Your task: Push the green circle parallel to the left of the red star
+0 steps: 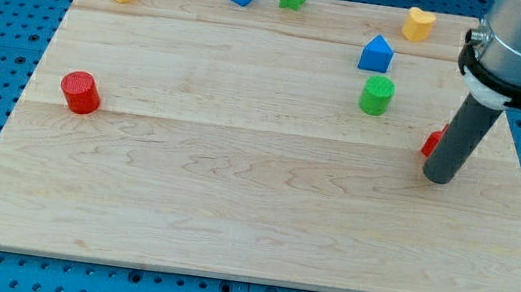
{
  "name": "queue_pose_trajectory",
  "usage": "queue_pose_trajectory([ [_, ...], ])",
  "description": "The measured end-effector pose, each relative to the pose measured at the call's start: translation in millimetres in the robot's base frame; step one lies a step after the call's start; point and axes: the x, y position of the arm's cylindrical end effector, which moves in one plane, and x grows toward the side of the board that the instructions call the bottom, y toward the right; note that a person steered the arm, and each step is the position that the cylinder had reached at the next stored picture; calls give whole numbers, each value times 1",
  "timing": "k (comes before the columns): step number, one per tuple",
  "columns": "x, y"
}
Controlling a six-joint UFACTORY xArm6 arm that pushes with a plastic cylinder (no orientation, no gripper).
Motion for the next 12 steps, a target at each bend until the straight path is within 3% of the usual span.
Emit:
queue_pose_trajectory([
  [1,19,11],
  [3,-52,10],
  [6,-26,-35],
  [10,-92,-20],
  [12,-106,-85],
])
